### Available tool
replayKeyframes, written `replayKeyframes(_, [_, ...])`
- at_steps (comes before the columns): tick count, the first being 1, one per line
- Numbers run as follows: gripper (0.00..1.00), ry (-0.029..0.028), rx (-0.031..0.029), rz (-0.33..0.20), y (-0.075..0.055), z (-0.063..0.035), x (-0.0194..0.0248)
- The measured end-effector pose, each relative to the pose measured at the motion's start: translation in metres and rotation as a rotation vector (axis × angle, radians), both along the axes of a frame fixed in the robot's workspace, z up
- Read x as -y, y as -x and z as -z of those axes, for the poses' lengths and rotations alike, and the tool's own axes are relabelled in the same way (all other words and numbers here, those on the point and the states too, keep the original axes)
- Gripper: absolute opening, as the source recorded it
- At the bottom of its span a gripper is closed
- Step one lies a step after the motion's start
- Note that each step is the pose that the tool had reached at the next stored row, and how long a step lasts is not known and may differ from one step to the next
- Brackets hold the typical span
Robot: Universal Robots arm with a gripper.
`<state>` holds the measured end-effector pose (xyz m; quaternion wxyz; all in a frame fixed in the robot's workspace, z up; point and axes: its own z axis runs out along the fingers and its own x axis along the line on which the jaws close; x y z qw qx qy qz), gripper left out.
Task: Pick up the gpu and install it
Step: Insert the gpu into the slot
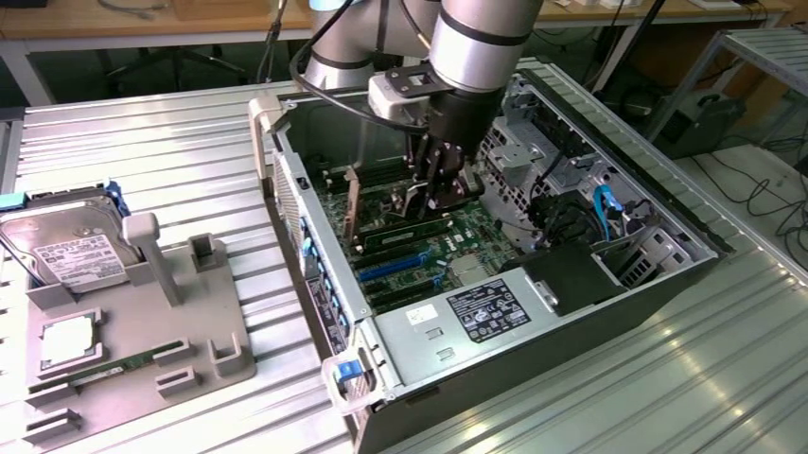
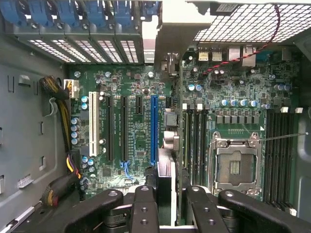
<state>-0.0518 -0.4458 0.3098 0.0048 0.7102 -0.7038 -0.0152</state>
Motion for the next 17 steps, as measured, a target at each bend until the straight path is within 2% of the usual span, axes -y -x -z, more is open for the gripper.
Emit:
replayKeyframes(2, [0.28,-0.0002,0.0001,0.000,0.000,0.0004,0.0026])
replayKeyframes(8, [0.28,0.0005,-0.0003,0.000,0.001,0.0032,0.0027])
replayKeyframes(12, [0.28,0.0002,-0.0002,0.000,0.010,0.0072,0.0027])
replayKeyframes(17, [0.28,0.0001,-0.0001,0.000,0.010,0.0140,0.0056])
